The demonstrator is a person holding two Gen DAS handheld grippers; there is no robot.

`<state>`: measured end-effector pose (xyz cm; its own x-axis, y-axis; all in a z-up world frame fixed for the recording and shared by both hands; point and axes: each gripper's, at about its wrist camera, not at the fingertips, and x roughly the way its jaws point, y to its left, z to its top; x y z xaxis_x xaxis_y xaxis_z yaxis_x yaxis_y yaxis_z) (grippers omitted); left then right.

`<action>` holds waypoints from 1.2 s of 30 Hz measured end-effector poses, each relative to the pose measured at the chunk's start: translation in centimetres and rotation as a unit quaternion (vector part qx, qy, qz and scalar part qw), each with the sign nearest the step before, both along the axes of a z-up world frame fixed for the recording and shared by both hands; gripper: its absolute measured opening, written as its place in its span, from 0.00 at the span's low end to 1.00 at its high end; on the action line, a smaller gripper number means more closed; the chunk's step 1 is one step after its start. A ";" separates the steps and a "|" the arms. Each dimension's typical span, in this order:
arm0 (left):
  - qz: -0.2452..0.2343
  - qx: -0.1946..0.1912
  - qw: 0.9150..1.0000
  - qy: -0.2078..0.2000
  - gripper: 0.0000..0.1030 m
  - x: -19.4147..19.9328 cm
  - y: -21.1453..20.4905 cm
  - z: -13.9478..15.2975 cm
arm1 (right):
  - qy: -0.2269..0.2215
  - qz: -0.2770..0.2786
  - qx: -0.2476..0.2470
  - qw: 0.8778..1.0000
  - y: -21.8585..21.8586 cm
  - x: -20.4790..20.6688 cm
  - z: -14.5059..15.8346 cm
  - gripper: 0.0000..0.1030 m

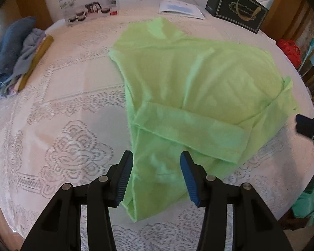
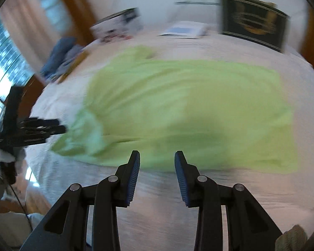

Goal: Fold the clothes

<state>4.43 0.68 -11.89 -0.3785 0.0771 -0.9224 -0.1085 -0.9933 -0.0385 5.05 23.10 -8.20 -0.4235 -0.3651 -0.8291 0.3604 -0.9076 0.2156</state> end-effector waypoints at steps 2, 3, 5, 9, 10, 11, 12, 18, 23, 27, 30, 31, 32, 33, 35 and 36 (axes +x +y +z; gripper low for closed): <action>-0.009 -0.009 1.000 0.007 0.46 0.3 -0.1 -0.6 | 0.010 0.020 0.013 1.000 -3.8 0.7 -0.7 0.39; -0.014 -0.013 1.000 0.005 0.46 0.2 -0.1 -0.9 | 0.014 0.024 0.018 0.999 -5.5 0.8 -1.1 0.39; -0.027 -0.011 1.000 0.003 0.46 0.0 -0.3 -1.4 | 0.005 0.026 0.010 1.000 -8.1 1.2 -2.0 0.39; -0.056 0.009 0.998 -0.001 0.46 -0.4 -0.7 -2.2 | -0.005 0.028 0.052 0.998 -12.0 1.8 -3.7 0.38; -0.064 0.009 0.998 -0.001 0.46 -0.5 -0.6 -2.3 | -0.006 0.028 0.061 0.998 -12.7 1.9 -4.1 0.38; -0.073 0.007 0.997 0.001 0.46 -0.6 -0.5 -2.4 | -0.007 0.027 0.068 0.997 -13.0 1.9 -4.4 0.38; -0.083 0.005 0.997 0.004 0.46 -0.9 -0.4 -2.6 | -0.008 0.024 0.075 0.997 -13.2 1.9 -4.6 0.38; -0.121 0.001 0.993 0.005 0.41 -3.4 0.2 -3.8 | -0.020 -0.001 0.105 0.994 -14.1 0.1 -6.5 0.15; -0.140 0.006 0.990 0.010 0.01 -4.5 0.5 -2.8 | -0.024 -0.029 0.084 0.996 -13.0 -1.7 -5.0 0.06; -0.131 0.019 0.991 0.025 0.01 -5.3 0.2 -0.3 | -0.010 -0.041 0.056 0.998 -11.5 -4.0 -2.2 0.05; -0.108 0.019 0.994 0.028 0.01 -7.1 -0.3 0.4 | -0.017 -0.041 0.037 0.998 -10.9 -6.2 -1.4 0.05; -0.095 0.016 0.995 0.023 0.01 -7.6 -0.3 0.3 | -0.025 -0.042 0.026 0.998 -10.7 -7.1 -1.6 0.06; -0.082 0.016 0.996 0.016 0.01 -8.0 -0.5 0.0 | -0.036 -0.050 0.023 0.998 -10.2 -8.0 -2.1 0.12; -0.066 0.024 0.998 0.004 0.04 -8.5 -1.0 -0.4 | -0.047 -0.058 0.021 0.997 -9.7 -8.9 -2.5 0.19; -0.046 0.036 0.998 -0.007 0.23 -8.7 -1.9 -0.8 | -0.060 -0.079 0.008 0.995 -8.2 -9.8 -2.8 0.45; -0.040 0.041 0.998 -0.010 0.36 -8.6 -2.3 -0.9 | -0.062 -0.092 -0.002 0.994 -7.2 -9.8 -2.6 0.45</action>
